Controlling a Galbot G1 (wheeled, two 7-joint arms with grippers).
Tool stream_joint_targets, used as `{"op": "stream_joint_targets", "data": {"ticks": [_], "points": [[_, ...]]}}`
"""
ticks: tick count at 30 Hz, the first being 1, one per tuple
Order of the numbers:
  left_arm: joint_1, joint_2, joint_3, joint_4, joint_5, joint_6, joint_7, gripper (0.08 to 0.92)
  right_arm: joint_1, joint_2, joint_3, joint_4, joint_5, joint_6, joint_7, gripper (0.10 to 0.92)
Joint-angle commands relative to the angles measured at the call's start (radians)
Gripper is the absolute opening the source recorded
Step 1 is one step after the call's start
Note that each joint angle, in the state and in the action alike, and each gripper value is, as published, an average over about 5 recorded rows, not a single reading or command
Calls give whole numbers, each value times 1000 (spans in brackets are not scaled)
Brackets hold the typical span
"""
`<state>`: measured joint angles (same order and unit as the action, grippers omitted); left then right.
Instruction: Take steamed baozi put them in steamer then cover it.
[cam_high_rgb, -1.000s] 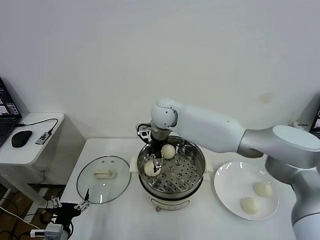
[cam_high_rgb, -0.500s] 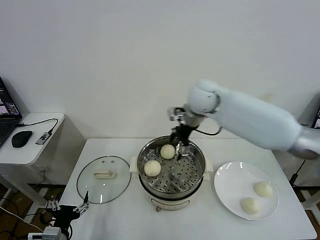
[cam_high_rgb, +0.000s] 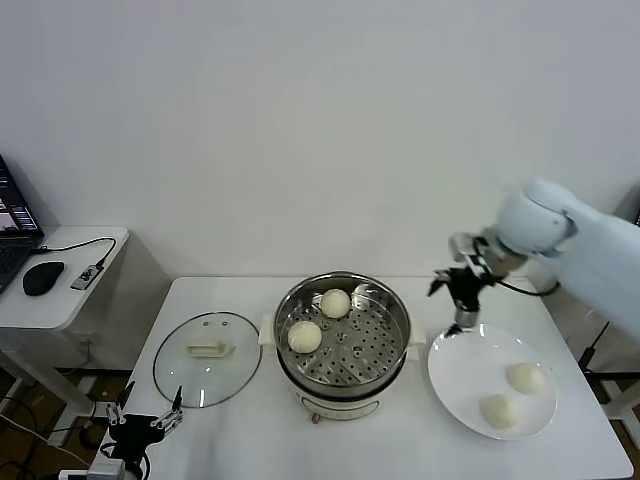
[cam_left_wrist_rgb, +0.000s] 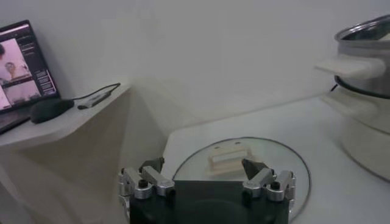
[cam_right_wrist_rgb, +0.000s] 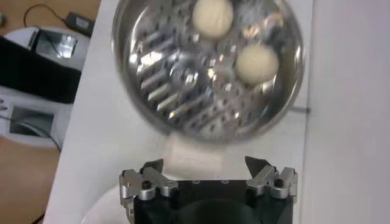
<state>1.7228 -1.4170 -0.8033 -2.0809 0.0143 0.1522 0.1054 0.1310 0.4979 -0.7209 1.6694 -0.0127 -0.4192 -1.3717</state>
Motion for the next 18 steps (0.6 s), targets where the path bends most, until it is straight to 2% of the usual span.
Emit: {"op": "stream_joint_targets", "data": {"ticks": [1,18], "points": [[-3,-7,4,7,-1,-1,3,823,-193,-105,57,25,-136,57,-2,823],[-2,-11,9,26,6,-3,4,823,-346,-100,98,-7,-217,77,-3,823]]}}
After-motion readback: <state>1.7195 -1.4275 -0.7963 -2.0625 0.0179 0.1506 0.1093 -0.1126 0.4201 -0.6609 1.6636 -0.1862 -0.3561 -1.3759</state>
